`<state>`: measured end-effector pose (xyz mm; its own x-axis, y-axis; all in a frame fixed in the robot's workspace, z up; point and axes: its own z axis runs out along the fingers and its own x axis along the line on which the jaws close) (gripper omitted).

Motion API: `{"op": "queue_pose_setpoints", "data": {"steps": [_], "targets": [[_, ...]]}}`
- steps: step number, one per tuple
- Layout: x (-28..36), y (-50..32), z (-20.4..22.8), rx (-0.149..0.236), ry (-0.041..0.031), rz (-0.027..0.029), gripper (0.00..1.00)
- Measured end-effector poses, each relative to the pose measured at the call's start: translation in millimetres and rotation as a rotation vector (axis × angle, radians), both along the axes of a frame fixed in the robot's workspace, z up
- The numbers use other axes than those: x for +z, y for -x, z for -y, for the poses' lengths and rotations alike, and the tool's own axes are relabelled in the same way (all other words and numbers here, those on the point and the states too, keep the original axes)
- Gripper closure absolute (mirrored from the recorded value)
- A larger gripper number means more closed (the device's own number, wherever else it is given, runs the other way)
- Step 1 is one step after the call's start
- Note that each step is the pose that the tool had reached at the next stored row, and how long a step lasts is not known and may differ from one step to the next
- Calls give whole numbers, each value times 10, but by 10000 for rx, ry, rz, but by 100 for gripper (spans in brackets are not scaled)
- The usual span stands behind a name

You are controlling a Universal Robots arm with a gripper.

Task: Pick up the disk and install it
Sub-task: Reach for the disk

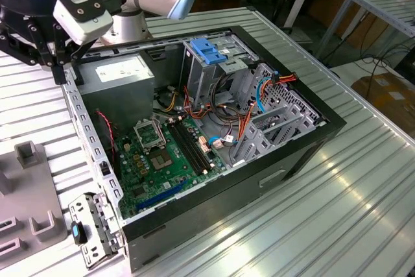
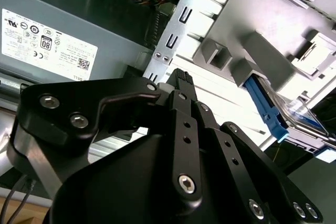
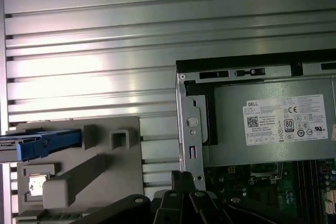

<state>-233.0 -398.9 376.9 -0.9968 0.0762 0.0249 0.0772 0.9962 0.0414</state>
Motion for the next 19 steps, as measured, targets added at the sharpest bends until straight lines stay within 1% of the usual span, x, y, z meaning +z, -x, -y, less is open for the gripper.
{"op": "queue_pose_setpoints", "data": {"steps": [4, 19], "targets": [[-4, 75, 0, 0, -1, 0, 89], [-13, 251, 0, 0, -2, -1, 89]]}}
